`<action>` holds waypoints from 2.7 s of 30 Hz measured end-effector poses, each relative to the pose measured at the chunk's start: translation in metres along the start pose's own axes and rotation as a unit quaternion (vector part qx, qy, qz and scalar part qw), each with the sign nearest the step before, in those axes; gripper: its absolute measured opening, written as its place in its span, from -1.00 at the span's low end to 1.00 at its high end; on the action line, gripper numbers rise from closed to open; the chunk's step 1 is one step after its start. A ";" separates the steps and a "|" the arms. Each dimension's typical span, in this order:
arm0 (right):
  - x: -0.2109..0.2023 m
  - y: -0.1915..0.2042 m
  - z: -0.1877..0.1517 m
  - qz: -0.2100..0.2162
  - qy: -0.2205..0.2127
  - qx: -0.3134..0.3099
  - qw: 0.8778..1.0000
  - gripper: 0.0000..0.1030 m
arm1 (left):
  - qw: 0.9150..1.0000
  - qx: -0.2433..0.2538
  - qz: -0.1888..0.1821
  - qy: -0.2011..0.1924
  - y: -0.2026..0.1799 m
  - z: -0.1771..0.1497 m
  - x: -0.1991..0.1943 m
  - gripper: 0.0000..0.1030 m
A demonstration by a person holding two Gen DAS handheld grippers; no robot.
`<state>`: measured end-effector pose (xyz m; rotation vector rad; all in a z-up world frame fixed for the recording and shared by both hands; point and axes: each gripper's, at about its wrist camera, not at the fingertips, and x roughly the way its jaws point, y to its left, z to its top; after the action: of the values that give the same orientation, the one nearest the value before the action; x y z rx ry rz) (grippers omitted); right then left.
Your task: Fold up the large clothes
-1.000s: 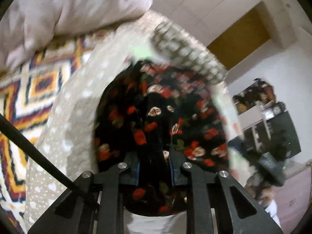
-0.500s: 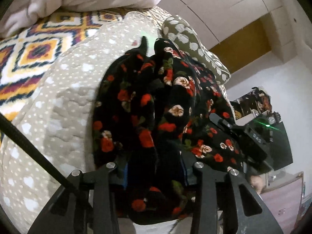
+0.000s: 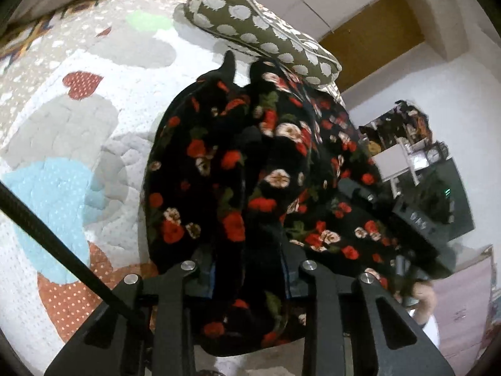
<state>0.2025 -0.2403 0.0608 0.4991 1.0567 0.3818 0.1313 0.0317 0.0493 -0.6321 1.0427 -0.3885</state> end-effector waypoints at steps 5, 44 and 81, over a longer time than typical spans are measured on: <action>-0.029 0.015 -0.003 -0.011 -0.013 -0.026 1.000 0.30 | 1.000 -0.014 -0.004 -0.001 0.012 0.004 -0.008 -0.48; -0.048 0.139 -0.040 0.004 -0.060 -0.197 0.978 -0.92 | 0.979 0.051 0.143 -0.134 0.021 -0.104 -0.177 0.37; -0.030 0.138 -0.132 0.092 -0.011 -0.190 0.977 -0.83 | 0.870 0.124 0.315 -0.359 -0.035 -0.175 -0.261 1.00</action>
<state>0.0635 -0.1146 0.1073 0.2569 0.8902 0.7234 -0.1445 0.1042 0.1864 -0.1383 0.4157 0.2851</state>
